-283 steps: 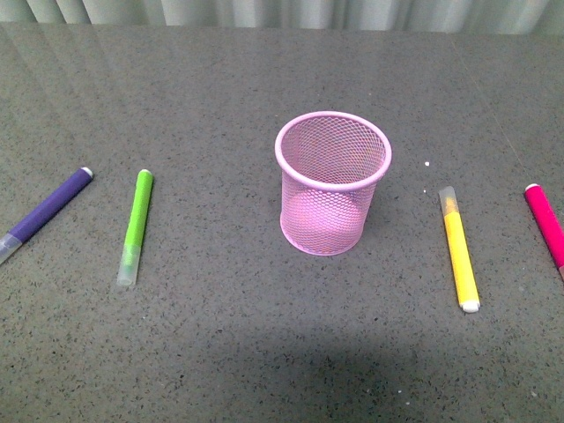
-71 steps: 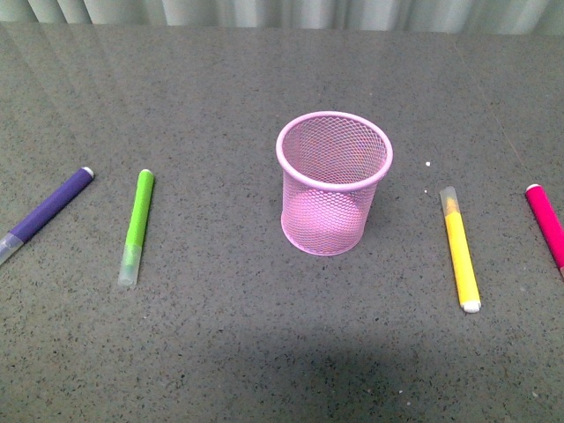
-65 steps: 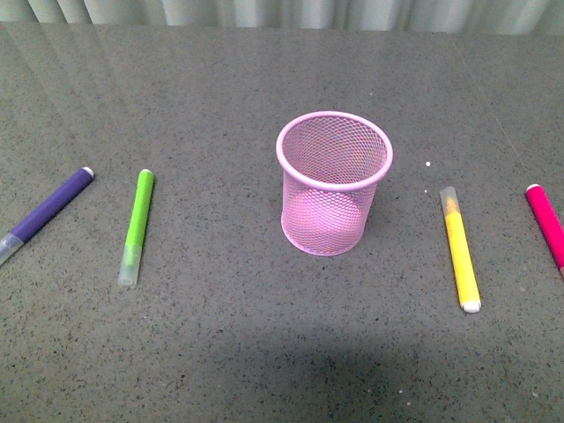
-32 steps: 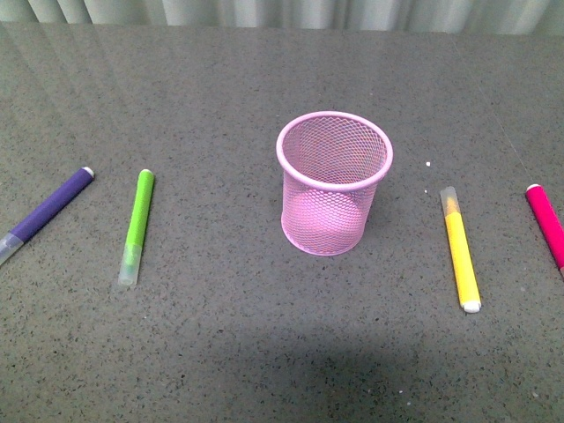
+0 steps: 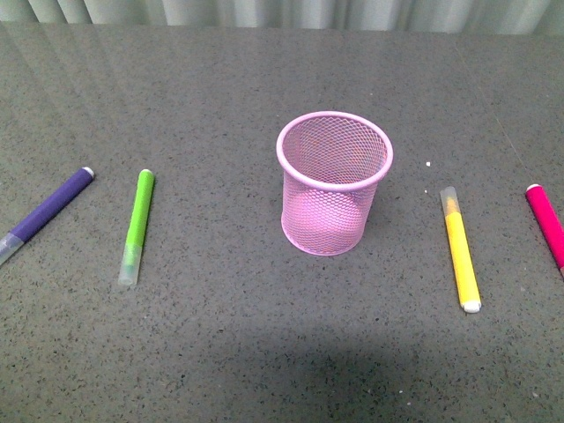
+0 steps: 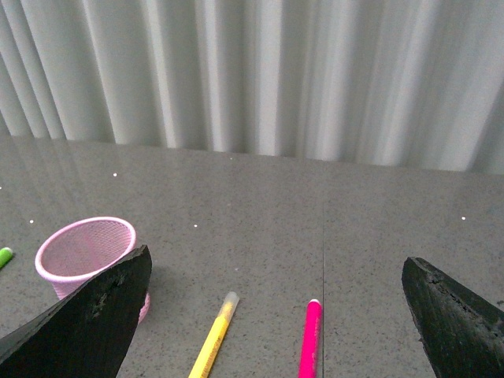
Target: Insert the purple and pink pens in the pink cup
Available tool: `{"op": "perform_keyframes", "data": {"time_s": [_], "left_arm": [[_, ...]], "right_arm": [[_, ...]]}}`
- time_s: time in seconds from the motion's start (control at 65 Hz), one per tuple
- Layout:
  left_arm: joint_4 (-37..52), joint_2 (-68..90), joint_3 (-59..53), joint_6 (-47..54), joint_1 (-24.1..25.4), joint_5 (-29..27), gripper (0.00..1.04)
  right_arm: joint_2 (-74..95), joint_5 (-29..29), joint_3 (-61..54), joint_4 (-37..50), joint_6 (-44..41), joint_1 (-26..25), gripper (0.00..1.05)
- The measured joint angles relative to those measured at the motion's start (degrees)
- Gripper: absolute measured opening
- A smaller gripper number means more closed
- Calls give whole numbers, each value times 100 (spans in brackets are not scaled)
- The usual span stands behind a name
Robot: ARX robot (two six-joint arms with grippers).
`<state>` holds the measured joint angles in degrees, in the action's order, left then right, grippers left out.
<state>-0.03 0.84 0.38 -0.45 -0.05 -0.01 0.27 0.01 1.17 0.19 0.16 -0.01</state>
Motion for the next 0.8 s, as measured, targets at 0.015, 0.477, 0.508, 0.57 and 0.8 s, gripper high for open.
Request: {"op": "perform_keyframes", "data": {"time_s": [0.015,0.477,0.508,0.57,0.8], "left_arm": [[0,0,0,0,0,0,97],[0,0,0,0,0,0,97],[0,0,0,0,0,0,97],[0,0,0,0,0,0,97],[0,0,0,0,0,0,97]], "right_arm": [[0,0,0,0,0,0,97],[0,0,0,0,0,0,97],[0,0,0,0,0,0,97],[0,0,0,0,0,0,97],[0,0,0,0,0,0,97]]}}
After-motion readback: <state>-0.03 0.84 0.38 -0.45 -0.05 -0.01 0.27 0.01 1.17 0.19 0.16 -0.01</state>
